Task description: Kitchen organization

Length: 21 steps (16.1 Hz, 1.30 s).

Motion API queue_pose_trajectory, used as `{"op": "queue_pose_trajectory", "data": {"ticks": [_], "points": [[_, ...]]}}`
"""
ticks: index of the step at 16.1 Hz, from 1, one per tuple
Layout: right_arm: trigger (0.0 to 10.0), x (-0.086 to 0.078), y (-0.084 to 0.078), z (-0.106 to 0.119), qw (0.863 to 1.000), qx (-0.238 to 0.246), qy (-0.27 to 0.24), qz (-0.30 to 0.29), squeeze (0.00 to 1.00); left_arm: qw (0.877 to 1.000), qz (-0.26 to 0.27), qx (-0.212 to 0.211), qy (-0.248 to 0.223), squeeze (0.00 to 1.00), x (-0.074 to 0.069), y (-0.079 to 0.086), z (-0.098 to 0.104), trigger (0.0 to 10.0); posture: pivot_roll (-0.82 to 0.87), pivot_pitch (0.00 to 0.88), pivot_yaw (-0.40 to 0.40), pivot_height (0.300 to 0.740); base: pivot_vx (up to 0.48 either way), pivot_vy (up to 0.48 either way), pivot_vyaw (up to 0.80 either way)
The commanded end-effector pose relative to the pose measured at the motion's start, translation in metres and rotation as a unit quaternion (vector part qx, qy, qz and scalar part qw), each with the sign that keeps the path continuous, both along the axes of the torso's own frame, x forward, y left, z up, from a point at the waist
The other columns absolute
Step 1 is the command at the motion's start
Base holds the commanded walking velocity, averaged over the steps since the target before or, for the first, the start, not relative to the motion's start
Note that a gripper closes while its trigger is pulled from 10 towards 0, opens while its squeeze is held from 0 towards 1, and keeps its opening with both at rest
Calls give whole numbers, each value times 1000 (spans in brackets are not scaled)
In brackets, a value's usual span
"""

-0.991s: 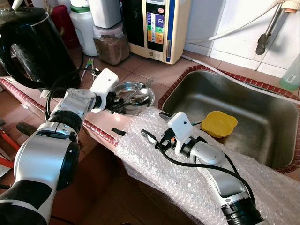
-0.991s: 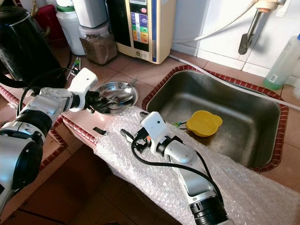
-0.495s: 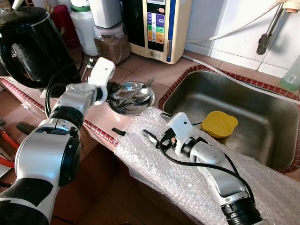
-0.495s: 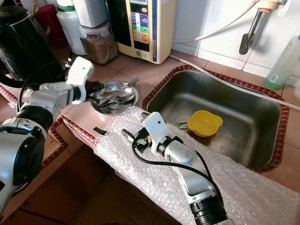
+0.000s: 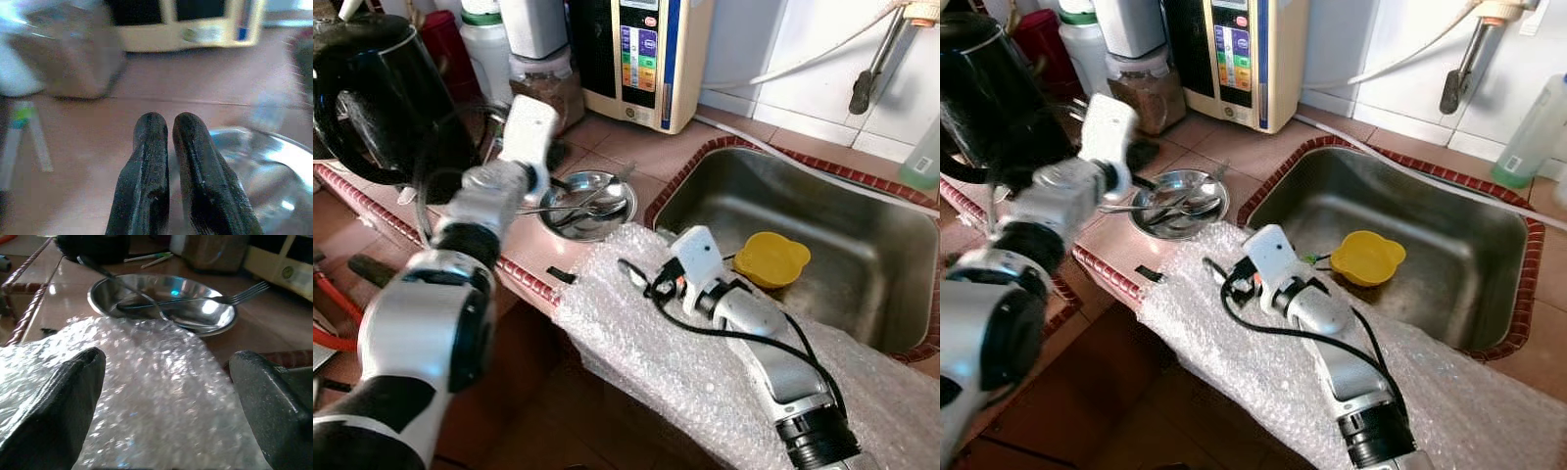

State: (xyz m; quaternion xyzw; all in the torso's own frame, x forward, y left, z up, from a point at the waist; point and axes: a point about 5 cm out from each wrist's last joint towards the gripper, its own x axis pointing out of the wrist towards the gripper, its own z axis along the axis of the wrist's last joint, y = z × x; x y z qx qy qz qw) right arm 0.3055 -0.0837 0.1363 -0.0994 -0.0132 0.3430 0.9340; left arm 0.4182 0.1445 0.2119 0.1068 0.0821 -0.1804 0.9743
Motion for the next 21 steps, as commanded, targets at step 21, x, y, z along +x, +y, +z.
{"op": "queue_pose_trajectory", "data": {"ticks": [21], "points": [[10000, -9, -44, 0, 964, 144, -20, -224, 0, 964, 109, -5, -244, 1000, -90, 20, -41, 10000, -11, 59, 117, 740, 0, 0, 0]]}}
